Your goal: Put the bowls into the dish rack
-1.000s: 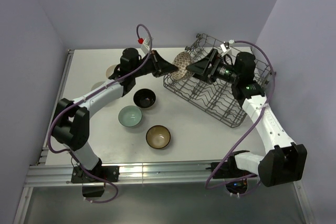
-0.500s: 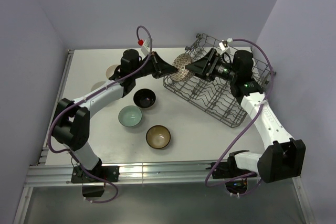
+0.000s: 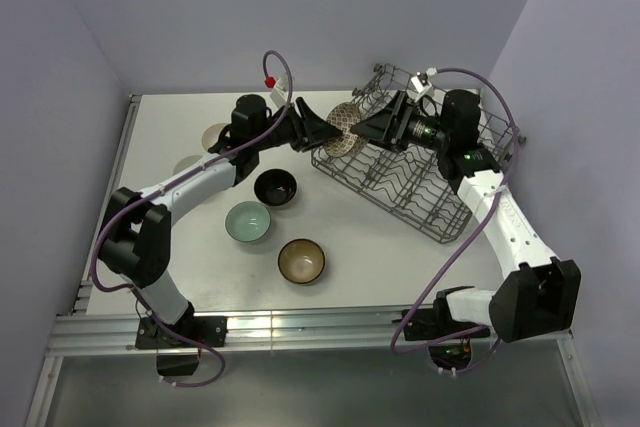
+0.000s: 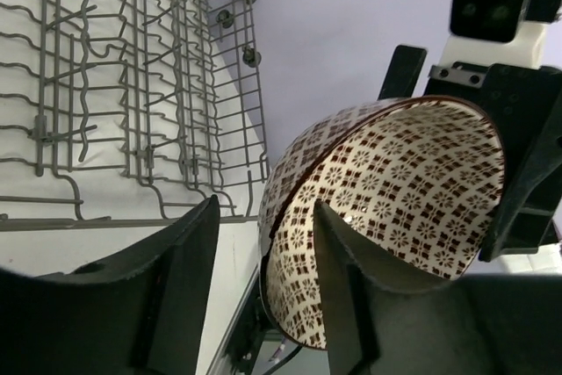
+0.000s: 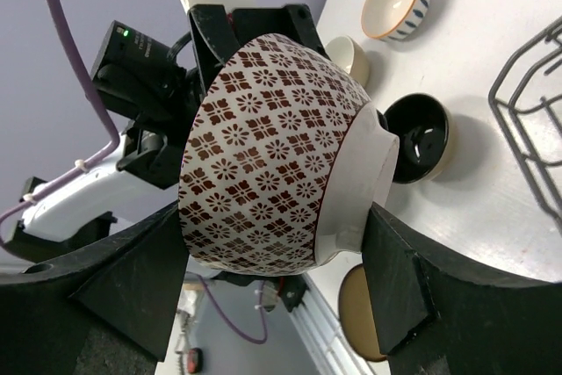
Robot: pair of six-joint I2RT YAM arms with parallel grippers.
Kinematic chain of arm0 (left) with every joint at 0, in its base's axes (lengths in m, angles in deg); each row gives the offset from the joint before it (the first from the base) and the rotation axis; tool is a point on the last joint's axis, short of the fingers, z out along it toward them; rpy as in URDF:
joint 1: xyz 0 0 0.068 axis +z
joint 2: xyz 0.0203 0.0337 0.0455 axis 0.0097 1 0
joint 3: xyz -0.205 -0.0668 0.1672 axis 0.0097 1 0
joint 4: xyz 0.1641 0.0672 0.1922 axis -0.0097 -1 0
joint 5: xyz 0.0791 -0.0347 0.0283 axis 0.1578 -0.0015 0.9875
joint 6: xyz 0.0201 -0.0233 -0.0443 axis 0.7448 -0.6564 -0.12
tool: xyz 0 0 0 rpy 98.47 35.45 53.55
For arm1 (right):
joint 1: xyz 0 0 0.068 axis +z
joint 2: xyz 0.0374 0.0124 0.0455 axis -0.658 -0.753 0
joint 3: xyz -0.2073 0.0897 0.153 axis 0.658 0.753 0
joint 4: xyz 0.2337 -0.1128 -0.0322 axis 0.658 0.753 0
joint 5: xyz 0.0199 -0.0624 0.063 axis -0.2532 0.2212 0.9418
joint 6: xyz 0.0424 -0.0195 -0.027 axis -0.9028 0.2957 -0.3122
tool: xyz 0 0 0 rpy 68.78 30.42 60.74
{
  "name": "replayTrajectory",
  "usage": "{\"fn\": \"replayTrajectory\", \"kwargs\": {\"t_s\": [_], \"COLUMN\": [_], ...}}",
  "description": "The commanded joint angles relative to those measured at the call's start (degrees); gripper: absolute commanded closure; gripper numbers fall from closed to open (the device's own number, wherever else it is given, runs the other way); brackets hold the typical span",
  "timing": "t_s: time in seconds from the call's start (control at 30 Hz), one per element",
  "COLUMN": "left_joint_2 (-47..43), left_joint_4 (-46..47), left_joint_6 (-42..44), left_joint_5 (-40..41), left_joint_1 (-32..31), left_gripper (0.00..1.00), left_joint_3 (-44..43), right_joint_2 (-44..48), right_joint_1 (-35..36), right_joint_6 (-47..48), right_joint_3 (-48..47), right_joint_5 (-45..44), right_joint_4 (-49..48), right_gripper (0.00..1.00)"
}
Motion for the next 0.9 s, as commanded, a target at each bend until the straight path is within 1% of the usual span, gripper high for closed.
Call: {"fn": "replayTrajectory", "kwargs": {"t_s": [0.0,0.03,0.17,0.2,0.27,0.3,0.33,0.4,0.47,0.5,0.57,0.6,0.63,0.67,0.73,0.8,0.83,0.87], "left_joint_2": [-0.58,-0.93,-1.54,-1.63,-1.98,-2.16,-2.33,-3.03,-3.56,-3.74,-4.35,-4.62,-4.97,-5.23,-6.46,-7.43,-7.69,-7.96], "left_joint_4": [-0.71,-1.50,-4.66,-5.28,-6.95,-9.05,-9.85,-12.13,-13.45,-13.98,-15.65,-16.44,-17.58,-17.59,-17.33,-17.50,-17.59,-17.85], "left_joint_6": [2.34,2.52,4.19,4.89,5.77,6.65,7.18,8.58,9.47,10.17,11.39,11.84,12.19,12.54,12.46,12.46,12.55,12.72], "left_joint_5": [-0.95,-1.12,-1.83,-1.91,-2.00,-2.00,-1.92,-1.65,-1.74,-1.91,-2.79,-3.49,-3.76,-4.02,-4.64,-5.16,-5.43,-5.60], "left_joint_1": [0.35,0.53,1.93,2.29,3.25,3.60,3.96,5.19,6.59,7.21,8.70,9.31,10.37,10.98,12.74,13.80,14.67,14.94], "left_gripper": [0.45,0.42,0.36,0.34,0.28,0.24,0.13,0.06,0.05,0.05,0.05,0.04,0.04,0.04,0.04,0.04,0.04,0.04], "left_joint_3": [-1.61,-1.61,-1.44,-1.35,-1.52,-1.61,-1.70,-1.88,-2.14,-2.23,-2.84,-3.10,-3.28,-3.11,-2.06,-1.53,-1.26,-0.65], "right_joint_2": [-0.14,-0.49,-2.42,-2.78,-4.70,-5.59,-6.64,-9.71,-13.22,-14.46,-19.02,-20.96,-22.89,-26.48,-30.70,-33.27,-34.59,-37.21], "right_joint_1": [0.37,0.37,0.28,0.28,0.36,0.37,0.37,0.37,0.19,0.19,0.19,0.28,0.19,0.02,-0.16,-0.16,-0.16,-0.16], "right_joint_6": [4.80,5.60,9.64,12.08,14.73,18.22,20.09,25.52,29.84,34.21,38.80,42.39,44.17,46.97,50.85,52.70,53.50,55.07], "right_joint_3": [-5.52,-5.96,-9.12,-10.00,-12.89,-14.30,-15.71,-19.93,-23.97,-25.37,-30.73,-33.01,-37.82,-40.04,-44.61,-47.17,-49.71,-51.13], "right_joint_5": [1.44,0.83,-0.67,-1.02,-2.16,-2.60,-3.04,-5.15,-6.99,-9.44,-12.87,-17.07,-18.50,-19.82,-24.13,-26.85,-30.00,-31.33], "right_joint_4": [-2.37,-0.11,2.80,3.77,6.84,8.33,11.39,14.22,18.62,20.11,25.38,27.40,31.42,33.12,35.23,35.86,36.12,36.56], "right_gripper": [1.00,1.00,1.00,1.00,1.00,1.00,1.00,1.00,1.00,1.00,1.00,1.00,1.00,1.00,1.00,1.00,1.00,1.00]}}
